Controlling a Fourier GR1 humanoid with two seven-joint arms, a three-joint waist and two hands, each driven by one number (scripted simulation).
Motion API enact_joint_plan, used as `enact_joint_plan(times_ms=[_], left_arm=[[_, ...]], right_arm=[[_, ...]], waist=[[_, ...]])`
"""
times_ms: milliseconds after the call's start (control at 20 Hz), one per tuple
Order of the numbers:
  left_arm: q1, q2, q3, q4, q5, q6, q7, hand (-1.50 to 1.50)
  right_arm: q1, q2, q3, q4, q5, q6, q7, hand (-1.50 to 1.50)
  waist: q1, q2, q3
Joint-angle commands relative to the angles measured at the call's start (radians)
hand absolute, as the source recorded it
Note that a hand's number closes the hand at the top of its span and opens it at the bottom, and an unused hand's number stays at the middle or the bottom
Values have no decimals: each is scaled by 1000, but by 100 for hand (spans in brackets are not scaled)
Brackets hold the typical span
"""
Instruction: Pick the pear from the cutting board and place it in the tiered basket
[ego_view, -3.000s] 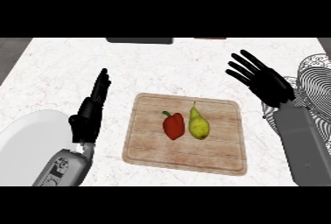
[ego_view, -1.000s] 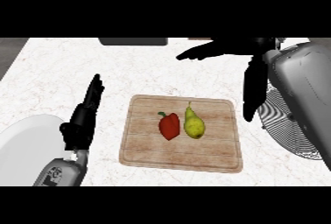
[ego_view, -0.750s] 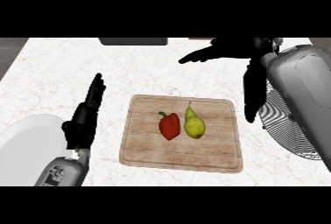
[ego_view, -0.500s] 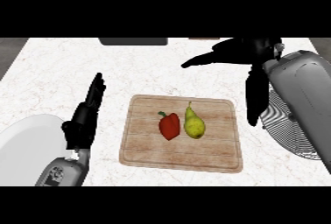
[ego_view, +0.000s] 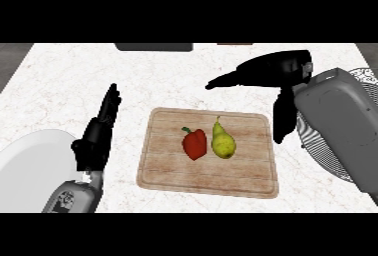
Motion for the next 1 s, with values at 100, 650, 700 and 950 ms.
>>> enact_joint_plan(times_ms=[100,650,700,950], left_arm=[[-53,-20,55,95,6,-30,-38,0],[12,-30,28,-47,-44,-42,63,0],[13,-33,35,-27,-42,-39,30,0],[37,-45,53,-29,-51,-52,8,0]], right_arm=[[22,16,7,-43,115,-28,-100,-150],[16,69,35,202,333,-129,-242,-150],[60,21,71,245,373,-190,-337,-150],[30,91,24,249,391,-171,-332,-150]], waist=[[-11,-2,-1],[-2,-3,0],[1,0,0],[-5,-3,-1]])
